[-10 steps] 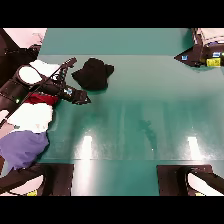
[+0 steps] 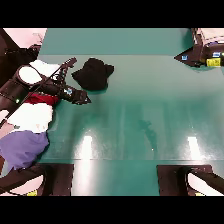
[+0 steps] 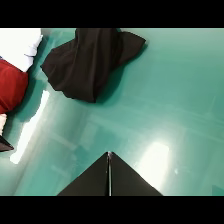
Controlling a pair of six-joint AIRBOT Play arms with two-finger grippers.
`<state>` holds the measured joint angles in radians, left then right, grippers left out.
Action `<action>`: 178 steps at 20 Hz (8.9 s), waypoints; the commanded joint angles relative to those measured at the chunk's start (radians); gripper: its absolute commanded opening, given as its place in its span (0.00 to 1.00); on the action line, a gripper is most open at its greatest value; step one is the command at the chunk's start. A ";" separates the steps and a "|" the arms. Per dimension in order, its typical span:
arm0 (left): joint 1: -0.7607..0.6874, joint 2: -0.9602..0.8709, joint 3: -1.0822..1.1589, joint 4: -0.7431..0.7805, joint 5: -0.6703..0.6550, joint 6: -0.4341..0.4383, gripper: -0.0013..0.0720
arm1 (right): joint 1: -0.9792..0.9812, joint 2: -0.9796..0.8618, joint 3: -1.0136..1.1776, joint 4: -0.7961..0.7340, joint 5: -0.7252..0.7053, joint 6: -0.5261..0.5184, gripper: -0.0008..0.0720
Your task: Fold the shirts.
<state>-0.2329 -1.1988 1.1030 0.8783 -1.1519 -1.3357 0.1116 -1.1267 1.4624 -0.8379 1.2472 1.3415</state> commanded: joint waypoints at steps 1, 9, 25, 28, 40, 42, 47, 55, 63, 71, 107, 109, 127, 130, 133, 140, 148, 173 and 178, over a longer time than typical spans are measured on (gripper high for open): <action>0.000 0.001 0.000 0.000 0.000 0.000 0.05 | 0.001 0.000 0.001 0.000 0.000 0.000 0.03; 0.000 0.001 0.000 -0.051 0.110 0.051 0.47 | 0.001 0.000 0.001 0.008 -0.100 0.001 0.03; 0.131 -0.579 0.434 0.126 0.417 0.035 0.99 | 0.001 0.000 0.000 0.005 -0.071 0.000 0.03; 0.131 -0.575 0.455 0.125 0.388 0.035 0.22 | 0.001 0.001 0.001 0.005 -0.071 0.000 0.03; -0.022 -0.232 0.995 -0.034 -0.171 0.260 0.05 | -0.216 0.190 0.003 0.006 -0.280 0.000 0.03; -0.094 -0.142 0.934 -0.033 -0.216 0.271 0.05 | -0.257 0.227 0.003 0.006 -0.276 0.000 0.03; -0.192 -0.109 0.700 0.031 -0.214 0.299 0.05 | -0.286 0.275 0.003 0.006 -0.270 0.000 0.03; -0.148 -0.292 0.481 0.463 0.007 -0.013 0.92 | -0.286 0.276 0.000 0.004 -0.189 0.000 0.03; 0.051 -0.058 0.102 0.328 -0.176 -0.070 0.92 | -0.254 0.205 0.000 0.006 -0.112 0.000 0.03; 0.051 0.042 -0.411 0.115 0.095 0.020 0.92 | -0.084 0.090 0.001 -0.001 -0.117 0.000 0.03; 0.051 0.032 0.082 0.216 -0.075 0.026 0.05 | 0.374 -0.642 -0.110 0.016 -0.146 -0.107 0.02; 0.061 0.035 0.137 0.236 -0.107 0.025 0.05 | 0.341 -0.592 -0.060 -0.119 -0.107 -0.040 0.02; 0.105 0.223 0.925 -0.013 -0.172 0.024 0.05 | 0.111 0.162 0.409 -0.491 0.071 0.038 0.02; 0.105 0.236 1.049 -0.079 -0.162 0.024 0.05 | 0.111 0.210 0.522 -0.578 0.065 0.038 0.02; 0.105 0.256 1.032 -0.102 -0.167 0.023 0.05 | 0.111 0.188 0.629 -0.589 0.064 0.038 0.02; 0.105 0.256 0.426 0.226 -0.127 -0.047 0.05 | 0.111 -0.093 0.443 -0.323 0.094 0.038 0.02; 0.105 0.256 -0.367 0.323 0.475 -0.121 0.05 | 0.173 -0.414 0.119 -0.253 -0.037 -0.004 0.02; 0.114 -0.029 -0.336 -0.236 0.248 0.030 0.93 | 0.159 -0.446 0.250 -0.151 -0.037 -0.003 0.03; -0.037 -0.042 -0.368 -0.318 0.458 0.100 0.93 | 0.159 -0.446 0.250 -0.152 -0.039 -0.003 0.03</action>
<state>-0.1970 -1.2308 0.7650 0.6346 -0.8330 -1.2747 0.2707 -1.5723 1.7107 -0.9901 1.2083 1.3384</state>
